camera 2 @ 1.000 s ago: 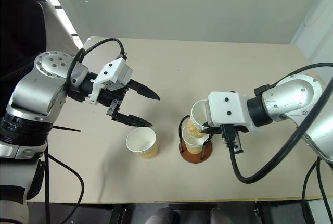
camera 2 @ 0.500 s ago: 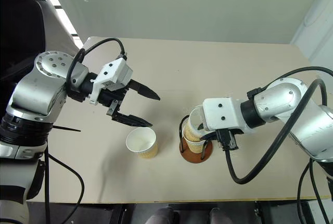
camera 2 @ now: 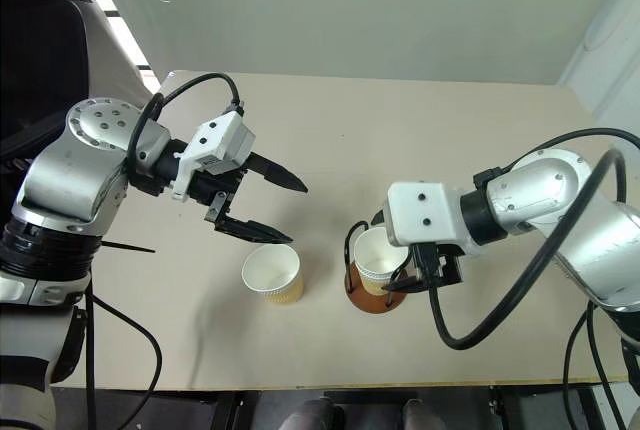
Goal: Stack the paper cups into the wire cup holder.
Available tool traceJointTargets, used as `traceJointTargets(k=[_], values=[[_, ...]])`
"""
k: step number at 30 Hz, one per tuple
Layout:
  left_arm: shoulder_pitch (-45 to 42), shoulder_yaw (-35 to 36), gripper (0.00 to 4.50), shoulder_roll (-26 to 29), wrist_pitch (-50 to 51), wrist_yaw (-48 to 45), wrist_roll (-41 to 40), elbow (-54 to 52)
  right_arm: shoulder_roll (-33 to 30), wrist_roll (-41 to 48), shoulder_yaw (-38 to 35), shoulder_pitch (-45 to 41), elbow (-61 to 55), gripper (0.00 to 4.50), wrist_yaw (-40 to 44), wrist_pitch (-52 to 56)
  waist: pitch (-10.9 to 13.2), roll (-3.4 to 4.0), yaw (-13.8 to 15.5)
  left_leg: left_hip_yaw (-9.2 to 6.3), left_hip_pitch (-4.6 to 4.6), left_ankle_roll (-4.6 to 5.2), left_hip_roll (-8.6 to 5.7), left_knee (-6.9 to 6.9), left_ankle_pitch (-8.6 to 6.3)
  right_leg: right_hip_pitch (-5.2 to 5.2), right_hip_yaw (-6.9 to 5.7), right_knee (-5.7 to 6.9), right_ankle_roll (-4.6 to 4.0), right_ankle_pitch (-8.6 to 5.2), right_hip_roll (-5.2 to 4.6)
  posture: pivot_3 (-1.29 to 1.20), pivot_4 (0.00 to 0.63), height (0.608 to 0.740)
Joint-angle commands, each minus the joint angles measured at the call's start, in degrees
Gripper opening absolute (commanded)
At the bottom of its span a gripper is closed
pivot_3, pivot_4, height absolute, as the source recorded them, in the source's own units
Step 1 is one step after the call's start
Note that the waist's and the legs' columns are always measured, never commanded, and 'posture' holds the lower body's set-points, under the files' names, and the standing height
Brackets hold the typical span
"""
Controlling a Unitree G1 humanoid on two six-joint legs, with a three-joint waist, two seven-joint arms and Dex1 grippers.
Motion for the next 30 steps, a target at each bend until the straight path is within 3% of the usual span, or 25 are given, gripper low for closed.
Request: traceJointTargets(k=[1, 9, 18, 22, 30], values=[[2.67, 3.08, 4.40, 3.57, 0.44, 0.24, -0.91, -8.34, 1.24, 9.54, -12.29, -1.00, 0.74, 4.49, -4.60, 8.08, 0.00, 0.00, -0.06, 0.00, 0.00, 0.00, 0.00, -0.02, 0.00, 0.00, 0.01, -0.04, 0.00, 0.00, 0.00, 0.00, 0.150, 0.740], [7.88, 3.10, 4.40, 8.79, -4.18, 4.51, 5.14, -14.26, 0.50, 18.83, -19.94, -0.92, 2.03, 4.49, -10.38, 14.86, 0.00, 0.01, 0.07, -0.03, 0.03, -0.03, 0.00, -0.08, 0.02, 0.03, 0.01, -0.13, 0.00, 0.00, 0.02, 0.00, 0.150, 0.740], [10.54, 7.82, 4.40, 12.43, -2.33, 3.99, 0.58, -19.83, -6.48, 22.54, -22.21, 1.93, 4.09, 4.49, -9.23, 15.16, 0.00, 0.01, -0.05, -0.04, 0.03, -0.07, -0.01, -0.13, 0.00, 0.02, 0.01, -0.10, -0.02, -0.01, 0.01, 0.00, 0.150, 0.740], [14.83, 7.46, 4.40, 16.34, -5.83, 4.18, 4.37, -20.02, -8.17, 26.05, -22.95, 1.31, 4.89, 4.49, -8.00, 15.44, 0.00, 0.04, -0.13, -0.03, 0.07, -0.09, -0.01, -0.16, 0.00, 0.02, 0.04, -0.09, -0.03, -0.02, 0.02, 0.00, 0.150, 0.740], [16.42, 6.76, 4.40, 17.37, -4.50, 4.99, 5.10, -22.61, -10.64, 29.98, -23.31, 1.70, 5.48, 4.49, -5.90, 13.81, 0.00, 0.03, 0.02, -0.04, 0.08, -0.10, -0.03, -0.14, 0.00, 0.03, 0.04, -0.05, -0.05, -0.03, 0.01, 0.00, 0.150, 0.740]])
